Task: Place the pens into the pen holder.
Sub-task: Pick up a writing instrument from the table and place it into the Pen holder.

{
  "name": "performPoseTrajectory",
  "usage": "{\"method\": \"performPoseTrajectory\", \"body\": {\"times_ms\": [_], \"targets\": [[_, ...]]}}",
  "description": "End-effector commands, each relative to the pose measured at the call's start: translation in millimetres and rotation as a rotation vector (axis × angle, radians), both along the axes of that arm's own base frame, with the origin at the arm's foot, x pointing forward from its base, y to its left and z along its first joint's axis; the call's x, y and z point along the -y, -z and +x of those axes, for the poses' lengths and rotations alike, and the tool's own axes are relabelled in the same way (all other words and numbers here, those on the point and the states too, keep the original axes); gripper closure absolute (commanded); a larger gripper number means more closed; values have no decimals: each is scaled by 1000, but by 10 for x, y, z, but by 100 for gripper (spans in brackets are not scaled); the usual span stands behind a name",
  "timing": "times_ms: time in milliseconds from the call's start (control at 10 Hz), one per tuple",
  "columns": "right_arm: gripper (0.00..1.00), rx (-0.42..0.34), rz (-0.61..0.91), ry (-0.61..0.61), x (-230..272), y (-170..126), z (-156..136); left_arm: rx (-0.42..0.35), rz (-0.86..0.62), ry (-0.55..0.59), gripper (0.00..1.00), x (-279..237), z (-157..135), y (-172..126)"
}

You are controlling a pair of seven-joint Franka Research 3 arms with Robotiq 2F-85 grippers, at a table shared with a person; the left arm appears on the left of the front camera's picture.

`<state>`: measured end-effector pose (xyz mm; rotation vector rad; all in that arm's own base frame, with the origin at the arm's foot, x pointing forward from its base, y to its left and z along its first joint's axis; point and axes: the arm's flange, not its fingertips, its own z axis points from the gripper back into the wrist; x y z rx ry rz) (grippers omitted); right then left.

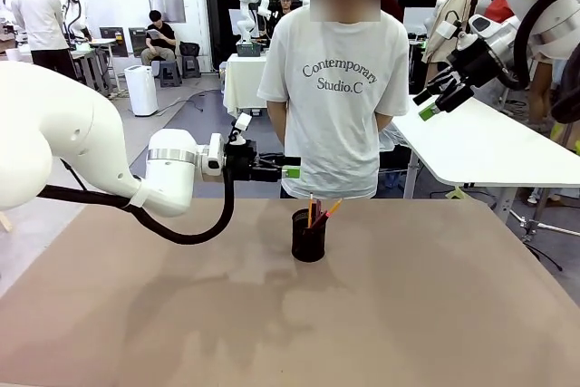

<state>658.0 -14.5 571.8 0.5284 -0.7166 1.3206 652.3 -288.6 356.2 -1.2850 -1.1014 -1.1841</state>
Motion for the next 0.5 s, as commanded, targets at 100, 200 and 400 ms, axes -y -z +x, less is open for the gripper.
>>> {"method": "performPoseTrajectory", "body": {"times_ms": [100, 200, 400], "targets": [[0, 17, -9, -3, -3, -19, 1, 29, -6, 6, 0, 3, -1, 10], [0, 17, -9, -3, -3, -19, 1, 29, -6, 6, 0, 3, -1, 10], [0, 17, -9, -3, -3, -19, 1, 29, -6, 6, 0, 3, -1, 10]]}}
